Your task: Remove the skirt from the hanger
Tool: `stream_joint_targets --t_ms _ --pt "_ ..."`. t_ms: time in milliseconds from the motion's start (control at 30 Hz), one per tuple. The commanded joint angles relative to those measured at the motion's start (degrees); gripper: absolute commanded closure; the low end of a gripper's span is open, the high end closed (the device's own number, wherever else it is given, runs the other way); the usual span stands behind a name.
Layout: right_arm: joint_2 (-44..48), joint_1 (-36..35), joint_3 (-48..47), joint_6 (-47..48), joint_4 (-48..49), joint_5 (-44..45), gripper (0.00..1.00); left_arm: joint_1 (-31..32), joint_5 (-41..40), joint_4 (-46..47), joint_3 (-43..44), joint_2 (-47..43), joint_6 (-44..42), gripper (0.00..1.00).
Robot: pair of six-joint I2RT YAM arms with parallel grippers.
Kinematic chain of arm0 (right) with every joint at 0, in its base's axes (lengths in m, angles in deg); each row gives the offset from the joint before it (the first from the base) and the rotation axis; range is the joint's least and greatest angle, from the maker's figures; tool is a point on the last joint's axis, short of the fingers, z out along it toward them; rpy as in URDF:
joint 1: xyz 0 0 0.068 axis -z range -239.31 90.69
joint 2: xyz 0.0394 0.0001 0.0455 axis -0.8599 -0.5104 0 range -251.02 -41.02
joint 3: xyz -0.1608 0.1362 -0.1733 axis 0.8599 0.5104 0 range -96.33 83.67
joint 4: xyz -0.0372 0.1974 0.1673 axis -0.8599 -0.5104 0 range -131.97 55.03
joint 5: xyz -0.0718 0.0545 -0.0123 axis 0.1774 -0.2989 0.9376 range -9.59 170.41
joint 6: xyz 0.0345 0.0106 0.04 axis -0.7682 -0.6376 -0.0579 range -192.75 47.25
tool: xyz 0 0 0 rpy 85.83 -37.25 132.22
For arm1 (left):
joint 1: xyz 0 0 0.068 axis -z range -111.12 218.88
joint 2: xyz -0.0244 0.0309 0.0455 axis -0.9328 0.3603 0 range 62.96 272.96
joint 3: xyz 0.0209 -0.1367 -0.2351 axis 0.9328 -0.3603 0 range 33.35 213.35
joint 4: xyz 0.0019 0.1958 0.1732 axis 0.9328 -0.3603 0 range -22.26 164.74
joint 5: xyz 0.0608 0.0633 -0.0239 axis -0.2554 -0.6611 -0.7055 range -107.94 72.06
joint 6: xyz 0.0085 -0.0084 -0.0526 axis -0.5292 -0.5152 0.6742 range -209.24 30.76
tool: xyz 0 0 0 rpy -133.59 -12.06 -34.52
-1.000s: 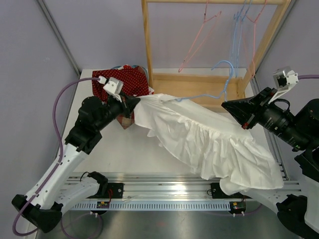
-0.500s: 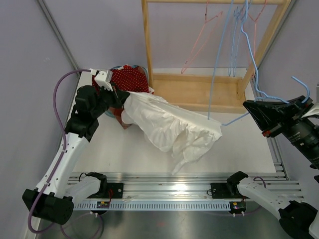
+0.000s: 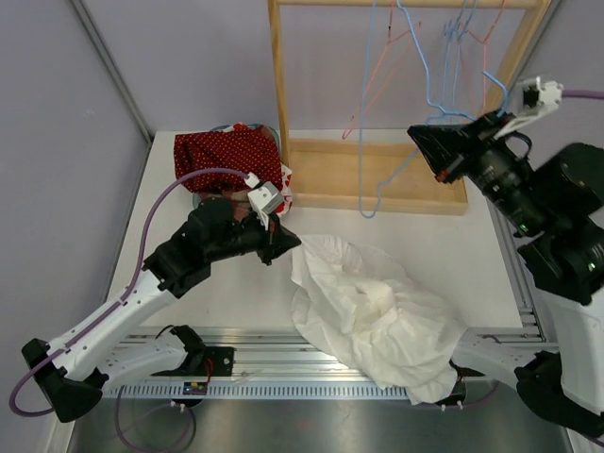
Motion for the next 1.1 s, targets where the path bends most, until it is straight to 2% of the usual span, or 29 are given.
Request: stream_joint_targets --t_ms 0,100,167,533,700,933,1067 --pt "-6.8 -0.1 -5.5 -1.0 4.8 -2.0 1.00 -0.2 -15.6 -6.4 2.4 -1.4 -1.6 1.00" --pt "-13.6 -0.1 -10.6 -1.6 2.2 -3.6 1.00 -0.2 -24.0 -10.5 4.3 -1.5 -1.8 1.00" --pt "-17.1 -0.1 -12.4 -2.4 1.0 -3.7 1.00 -0.2 -25.0 -11.1 5.0 -2.1 -2.3 1.00" --pt "-23.2 -0.1 -12.7 -3.9 -6.0 3.8 1.00 -0.2 -19.7 -7.3 2.4 -3.6 -0.4 1.00" --pt "-29.4 0.0 -22.0 -3.8 -11.9 7.4 1.00 -0.2 -19.0 -7.1 2.5 -3.7 -0.3 1.00" --pt "-36.3 0.0 -28.3 -3.8 -15.4 7.7 1.00 -0.2 -19.4 -7.1 1.4 -5.0 -0.4 1.00" --pt "-34.8 0.0 -24.2 -4.9 -15.2 5.2 1.00 -0.3 -19.3 -6.9 0.7 -5.8 -0.7 1.00"
